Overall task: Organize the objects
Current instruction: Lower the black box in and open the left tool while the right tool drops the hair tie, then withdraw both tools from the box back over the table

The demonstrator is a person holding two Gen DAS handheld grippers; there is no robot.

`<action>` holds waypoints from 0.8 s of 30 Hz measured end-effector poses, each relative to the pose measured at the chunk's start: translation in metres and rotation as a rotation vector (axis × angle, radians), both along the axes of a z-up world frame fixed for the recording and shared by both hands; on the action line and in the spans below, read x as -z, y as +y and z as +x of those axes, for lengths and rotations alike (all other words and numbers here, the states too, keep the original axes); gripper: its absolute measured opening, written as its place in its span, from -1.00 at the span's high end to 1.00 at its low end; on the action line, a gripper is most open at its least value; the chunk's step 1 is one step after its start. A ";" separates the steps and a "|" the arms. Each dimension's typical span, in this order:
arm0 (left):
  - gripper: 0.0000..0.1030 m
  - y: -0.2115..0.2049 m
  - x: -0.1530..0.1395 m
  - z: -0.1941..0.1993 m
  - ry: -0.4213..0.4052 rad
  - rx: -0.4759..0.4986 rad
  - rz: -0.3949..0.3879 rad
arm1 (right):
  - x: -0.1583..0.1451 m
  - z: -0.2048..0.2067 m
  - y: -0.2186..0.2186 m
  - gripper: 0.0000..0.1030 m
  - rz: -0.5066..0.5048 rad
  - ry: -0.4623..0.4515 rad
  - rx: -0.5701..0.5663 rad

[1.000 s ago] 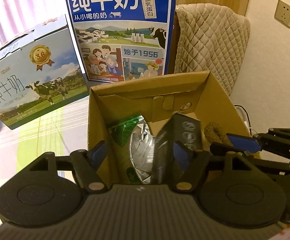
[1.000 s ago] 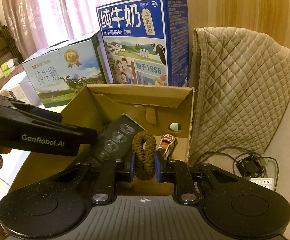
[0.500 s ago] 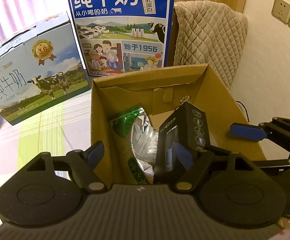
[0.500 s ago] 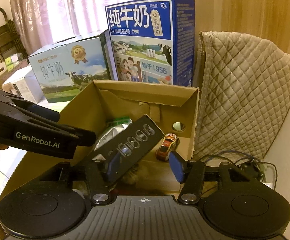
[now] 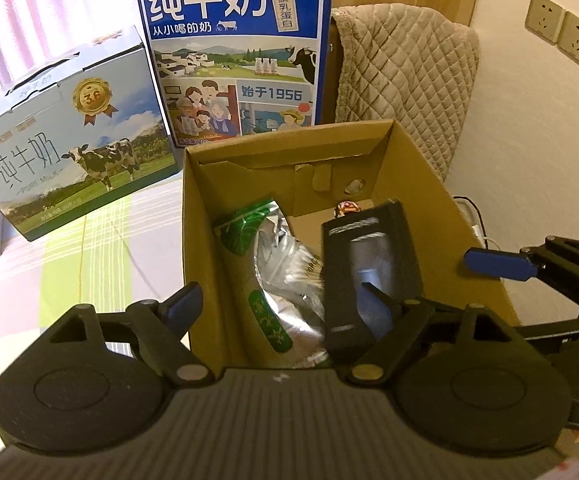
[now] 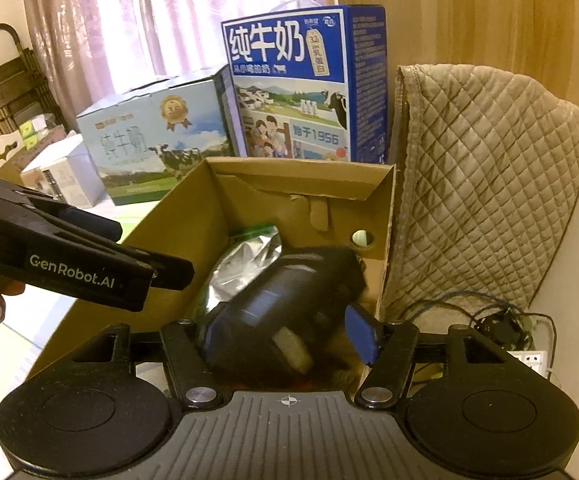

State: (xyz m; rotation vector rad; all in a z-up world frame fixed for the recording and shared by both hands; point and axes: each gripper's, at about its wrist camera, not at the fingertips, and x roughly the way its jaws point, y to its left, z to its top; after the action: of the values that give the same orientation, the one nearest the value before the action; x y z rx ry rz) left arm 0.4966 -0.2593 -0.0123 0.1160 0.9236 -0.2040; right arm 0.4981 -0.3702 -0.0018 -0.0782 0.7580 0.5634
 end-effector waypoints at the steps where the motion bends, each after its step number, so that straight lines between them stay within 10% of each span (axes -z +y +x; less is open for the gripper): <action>1: -0.63 0.001 -0.002 -0.004 -0.002 0.000 -0.005 | -0.001 -0.005 -0.001 -0.19 0.005 0.000 0.000; 24: -0.98 0.039 -0.052 -0.135 -0.126 -0.021 -0.082 | -0.038 -0.118 -0.017 -0.36 0.071 -0.035 0.067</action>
State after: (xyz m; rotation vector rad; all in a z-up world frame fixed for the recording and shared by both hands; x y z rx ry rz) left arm 0.3618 -0.2200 0.0397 0.0432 0.7894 -0.2122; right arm 0.3803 -0.3869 0.0357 0.0030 0.7037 0.5239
